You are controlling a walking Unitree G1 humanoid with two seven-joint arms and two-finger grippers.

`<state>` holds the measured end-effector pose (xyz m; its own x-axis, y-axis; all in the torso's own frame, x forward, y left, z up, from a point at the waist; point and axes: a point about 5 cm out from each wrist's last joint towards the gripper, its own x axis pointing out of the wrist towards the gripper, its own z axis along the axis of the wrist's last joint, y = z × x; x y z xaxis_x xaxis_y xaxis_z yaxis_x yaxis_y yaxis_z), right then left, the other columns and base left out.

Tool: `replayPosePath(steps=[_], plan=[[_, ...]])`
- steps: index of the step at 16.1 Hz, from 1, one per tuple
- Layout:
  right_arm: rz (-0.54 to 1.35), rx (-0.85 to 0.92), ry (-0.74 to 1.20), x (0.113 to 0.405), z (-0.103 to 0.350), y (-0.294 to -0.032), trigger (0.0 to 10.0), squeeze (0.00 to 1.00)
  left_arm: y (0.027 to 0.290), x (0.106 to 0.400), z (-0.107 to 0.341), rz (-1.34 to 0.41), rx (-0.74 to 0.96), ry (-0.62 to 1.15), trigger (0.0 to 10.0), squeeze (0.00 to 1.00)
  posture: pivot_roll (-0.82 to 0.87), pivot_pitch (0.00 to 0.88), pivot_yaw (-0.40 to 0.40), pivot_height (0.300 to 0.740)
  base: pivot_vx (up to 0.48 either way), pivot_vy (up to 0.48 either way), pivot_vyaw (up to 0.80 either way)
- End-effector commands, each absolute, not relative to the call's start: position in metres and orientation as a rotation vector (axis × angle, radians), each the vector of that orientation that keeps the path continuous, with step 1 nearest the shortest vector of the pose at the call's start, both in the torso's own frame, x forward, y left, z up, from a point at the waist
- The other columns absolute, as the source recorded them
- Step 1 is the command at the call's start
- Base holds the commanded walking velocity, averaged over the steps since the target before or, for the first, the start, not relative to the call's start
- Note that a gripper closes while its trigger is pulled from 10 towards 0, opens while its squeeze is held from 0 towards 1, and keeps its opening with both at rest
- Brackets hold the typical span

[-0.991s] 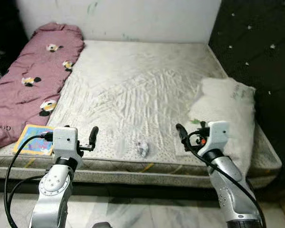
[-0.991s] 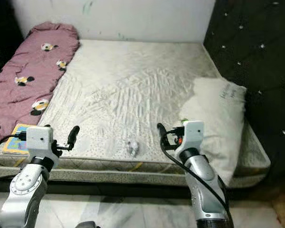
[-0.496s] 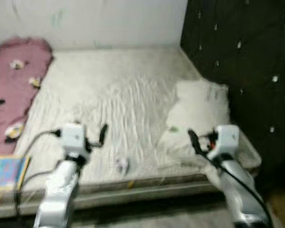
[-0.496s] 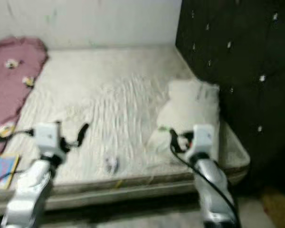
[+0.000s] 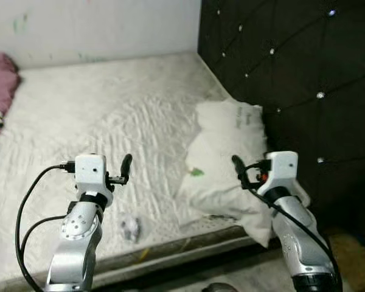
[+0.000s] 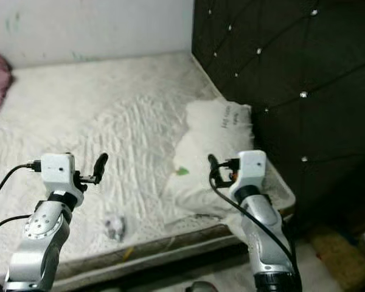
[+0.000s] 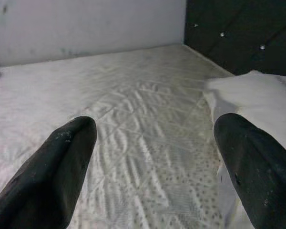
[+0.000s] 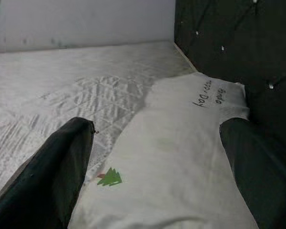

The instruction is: Clean up the room

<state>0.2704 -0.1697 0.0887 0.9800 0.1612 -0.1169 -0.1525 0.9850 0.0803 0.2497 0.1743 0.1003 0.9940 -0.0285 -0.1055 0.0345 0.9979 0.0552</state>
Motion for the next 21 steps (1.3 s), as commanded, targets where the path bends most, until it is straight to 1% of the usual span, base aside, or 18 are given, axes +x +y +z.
replayPosePath(steps=[1, 13, 14, 15, 17, 20, 21], plan=[[0.184, 0.081, 0.103, 0.2722, 0.0929, -0.1609, 10.0, 0.0, 0.1845, 0.247, 0.0984, -0.002, 0.065, 0.121, 10.0, 0.0, 0.01, 0.0, -0.039, 0.74, 0.0, 0.48, 0.0], [0.173, 0.083, 0.105, 0.2737, 0.0928, -0.163, 10.0, 0.0, 0.1877, 0.2515, 0.1001, 0.045, 0.042, 0.111, 10.0, 0.0, 0.01, 0.0, -0.039, 0.74, 0.0, 0.48, 0.0], [0.172, 0.084, 0.104, 0.2739, 0.0929, -0.1632, 10.0, 0.0, 0.1878, 0.252, 0.1026, 0.037, 0.054, 0.083, 10.0, 0.0, 0.01, 0.0, -0.039, 0.74, 0.0, 0.48, 0.0], [0.172, 0.084, 0.104, 0.2739, 0.0929, -0.1634, 10.0, 0.0, 0.1885, 0.2519, 0.1039, 0.04, 0.071, 0.073, 10.0, 0.0, 0.01, 0.0, -0.039, 0.74, 0.0, 0.304, 0.0], [0.177, 0.073, 0.098, 0.2736, 0.0937, -0.1635, 10.0, 0.0, 0.1867, 0.2518, 0.106, 0.028, 0.046, 0.056, 10.0, 0.0, 0.01, 0.0, -0.039, 0.74, 0.0, 0.0, 0.0], [0.165, 0.058, 0.099, 0.2752, 0.0933, -0.164, 10.0, 0.0, 0.1844, 0.2523, 0.1068, 0.036, 0.097, 0.059, 10.0, 0.0, 0.01, 0.0, -0.04, 0.74, 0.0, 0.0, 0.76], [0.161, 0.06, 0.097, 0.2755, 0.0935, -0.1645, 10.0, 0.0, 0.1852, 0.2524, 0.1056, 0.046, 0.091, 0.066, 10.0, 0.0, 0.01, 0.0, -0.04, 0.74, 0.0, 0.0, 0.73]])
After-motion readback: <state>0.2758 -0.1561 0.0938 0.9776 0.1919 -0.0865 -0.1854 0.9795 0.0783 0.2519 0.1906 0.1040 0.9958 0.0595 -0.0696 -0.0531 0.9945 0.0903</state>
